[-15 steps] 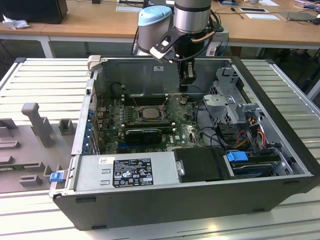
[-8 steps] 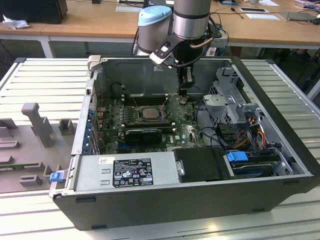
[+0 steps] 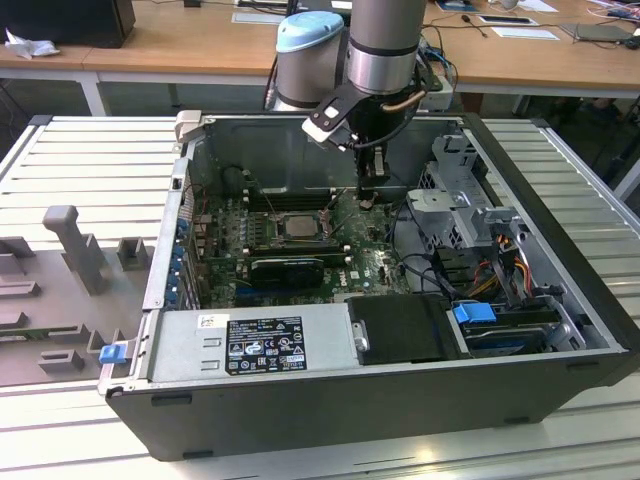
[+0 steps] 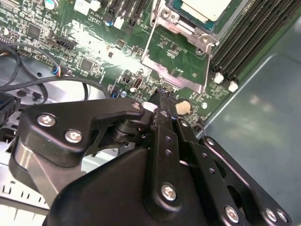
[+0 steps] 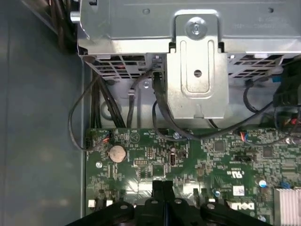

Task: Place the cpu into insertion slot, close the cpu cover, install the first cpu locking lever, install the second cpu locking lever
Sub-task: 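Close the cpu cover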

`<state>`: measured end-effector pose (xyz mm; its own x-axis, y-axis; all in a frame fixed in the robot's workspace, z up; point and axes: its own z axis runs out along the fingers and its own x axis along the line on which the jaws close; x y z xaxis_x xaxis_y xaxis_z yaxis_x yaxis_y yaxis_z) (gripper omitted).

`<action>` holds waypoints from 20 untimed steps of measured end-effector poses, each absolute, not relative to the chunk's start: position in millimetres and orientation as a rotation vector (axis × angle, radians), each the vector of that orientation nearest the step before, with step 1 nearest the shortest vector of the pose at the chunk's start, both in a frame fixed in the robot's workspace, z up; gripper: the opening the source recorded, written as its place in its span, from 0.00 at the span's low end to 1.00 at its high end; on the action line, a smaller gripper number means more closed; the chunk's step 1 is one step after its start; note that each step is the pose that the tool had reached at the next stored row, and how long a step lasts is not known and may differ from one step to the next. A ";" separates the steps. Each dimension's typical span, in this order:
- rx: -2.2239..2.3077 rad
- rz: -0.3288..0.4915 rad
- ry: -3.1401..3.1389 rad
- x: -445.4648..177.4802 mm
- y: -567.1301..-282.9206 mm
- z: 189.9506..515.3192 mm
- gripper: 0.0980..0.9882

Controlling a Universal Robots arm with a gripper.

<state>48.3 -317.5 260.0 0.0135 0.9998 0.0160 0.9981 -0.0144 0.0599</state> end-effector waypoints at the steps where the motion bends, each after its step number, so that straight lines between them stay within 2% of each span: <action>1: 2.214 0.082 2.183 48.5 -317.5 258.2 0.01; 20: 2.225 0.060 2.193 38.1 -317.8 252.6 0.01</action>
<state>38.1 -317.8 252.6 0.0139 0.9998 0.0156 0.9991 -0.0145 0.0388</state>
